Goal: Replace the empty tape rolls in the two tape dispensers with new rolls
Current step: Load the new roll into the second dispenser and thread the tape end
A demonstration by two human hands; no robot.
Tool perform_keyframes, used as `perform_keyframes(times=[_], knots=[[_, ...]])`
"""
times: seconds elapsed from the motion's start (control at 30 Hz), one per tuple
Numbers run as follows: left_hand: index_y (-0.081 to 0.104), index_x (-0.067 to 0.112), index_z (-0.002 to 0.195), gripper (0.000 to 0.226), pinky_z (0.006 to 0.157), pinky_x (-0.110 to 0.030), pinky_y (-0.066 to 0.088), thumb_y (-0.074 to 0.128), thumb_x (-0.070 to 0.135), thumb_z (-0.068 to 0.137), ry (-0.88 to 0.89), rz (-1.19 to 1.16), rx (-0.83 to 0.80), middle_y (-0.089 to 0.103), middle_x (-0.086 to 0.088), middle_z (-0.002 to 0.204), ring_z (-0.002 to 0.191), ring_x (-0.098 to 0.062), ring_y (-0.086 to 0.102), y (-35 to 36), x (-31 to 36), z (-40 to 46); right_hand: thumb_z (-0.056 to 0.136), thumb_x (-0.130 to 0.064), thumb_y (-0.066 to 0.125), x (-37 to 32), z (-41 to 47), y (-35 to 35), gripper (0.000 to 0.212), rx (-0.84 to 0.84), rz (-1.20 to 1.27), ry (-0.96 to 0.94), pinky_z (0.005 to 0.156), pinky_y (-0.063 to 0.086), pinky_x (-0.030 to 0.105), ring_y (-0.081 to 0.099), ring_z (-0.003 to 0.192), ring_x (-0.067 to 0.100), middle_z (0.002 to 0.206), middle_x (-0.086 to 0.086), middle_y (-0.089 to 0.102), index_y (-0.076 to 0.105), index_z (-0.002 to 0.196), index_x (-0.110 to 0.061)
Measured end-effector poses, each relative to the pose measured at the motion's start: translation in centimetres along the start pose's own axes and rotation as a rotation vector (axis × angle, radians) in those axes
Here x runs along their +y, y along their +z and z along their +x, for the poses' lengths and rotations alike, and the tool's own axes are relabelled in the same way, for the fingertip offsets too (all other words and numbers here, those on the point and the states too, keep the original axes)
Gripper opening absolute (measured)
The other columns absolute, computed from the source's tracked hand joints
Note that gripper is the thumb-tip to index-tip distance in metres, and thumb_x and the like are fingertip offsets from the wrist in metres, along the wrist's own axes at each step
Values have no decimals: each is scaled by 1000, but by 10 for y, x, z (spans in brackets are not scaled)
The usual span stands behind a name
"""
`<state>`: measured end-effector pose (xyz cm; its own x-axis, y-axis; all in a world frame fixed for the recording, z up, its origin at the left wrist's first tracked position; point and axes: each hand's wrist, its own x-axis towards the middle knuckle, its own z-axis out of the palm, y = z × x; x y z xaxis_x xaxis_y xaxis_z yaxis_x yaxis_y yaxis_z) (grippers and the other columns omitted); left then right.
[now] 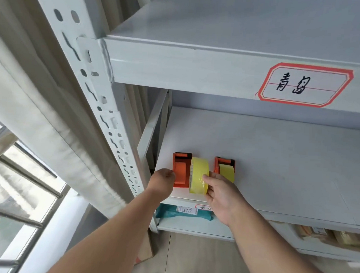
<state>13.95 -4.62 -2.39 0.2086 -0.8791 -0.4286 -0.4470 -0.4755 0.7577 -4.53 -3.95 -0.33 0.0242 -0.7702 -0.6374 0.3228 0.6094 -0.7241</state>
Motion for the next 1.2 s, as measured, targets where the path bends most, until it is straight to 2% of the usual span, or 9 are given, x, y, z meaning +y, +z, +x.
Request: perform_keyframes(times=[0.1, 0.23, 0.3, 0.43, 0.6, 0.73, 0.97, 1.07, 1.2], knots=[[68, 18, 108, 24, 64, -24, 43, 46, 26, 109, 4, -89, -12, 66, -2, 91, 78, -18, 57, -2, -1, 8, 98, -8, 69, 1, 7, 4, 13, 17, -29, 0, 120, 44, 47, 71, 119, 27, 111, 8, 82, 74, 108, -15], [65, 20, 82, 34, 63, -28, 46, 45, 26, 108, 27, -183, -39, 61, 0, 71, 68, -21, 56, -9, 7, 9, 99, -12, 69, 1, 14, 13, 14, 12, -108, -8, 117, 48, 47, 72, 117, 27, 113, 7, 82, 75, 111, -15], [72, 18, 87, 33, 82, -38, 62, 47, 29, 107, 28, -249, -81, 76, -10, 82, 82, -33, 73, -11, 7, 10, 100, -14, 68, 1, 18, 16, 17, -3, -154, -16, 117, 49, 47, 73, 117, 27, 117, 7, 81, 74, 116, -15], [74, 13, 98, 39, 103, -55, 54, 50, 45, 95, 56, -284, -134, 76, -22, 107, 101, -40, 76, -11, -4, 14, 102, -15, 66, 1, 25, 16, 16, -15, -207, -13, 117, 49, 49, 72, 118, 28, 120, 8, 80, 73, 116, -15], [67, 5, 103, 61, 96, -43, 53, 53, 60, 81, 85, -319, -164, 73, -13, 92, 90, -24, 63, -5, -19, 15, 103, -16, 65, 4, 26, 14, 14, -55, -277, -2, 117, 49, 49, 73, 117, 28, 120, 10, 79, 71, 115, -15], [74, 8, 105, 47, 108, -54, 50, 55, 50, 95, 75, -378, -212, 75, -27, 111, 96, -26, 70, -8, -18, 8, 103, -23, 64, 3, 21, 17, 13, -74, -404, -75, 112, 52, 52, 75, 112, 26, 114, 4, 81, 73, 113, -23], [70, -1, 122, 34, 100, -29, 57, 42, 14, 112, 36, -552, -284, 76, -23, 122, 119, -34, 72, -7, -6, -1, 107, -39, 52, 15, 1, 34, 37, -36, -673, -281, 107, 54, 42, 66, 118, 19, 129, -5, 71, 63, 141, -32], [74, 5, 114, 33, 95, -25, 57, 41, 12, 111, 24, -593, -298, 78, -18, 116, 111, -29, 72, -8, -3, -3, 109, -30, 49, 16, -4, 35, 33, -89, -641, -264, 107, 50, 36, 65, 120, 16, 130, -8, 70, 64, 137, -38], [75, 3, 117, 35, 107, -39, 55, 44, 16, 106, 25, -609, -294, 77, -23, 119, 113, -30, 73, -8, -5, -2, 94, -28, 57, 19, -3, 26, 56, -238, -795, -280, 112, 49, 48, 65, 120, 19, 129, -7, 70, 48, 146, -47]])
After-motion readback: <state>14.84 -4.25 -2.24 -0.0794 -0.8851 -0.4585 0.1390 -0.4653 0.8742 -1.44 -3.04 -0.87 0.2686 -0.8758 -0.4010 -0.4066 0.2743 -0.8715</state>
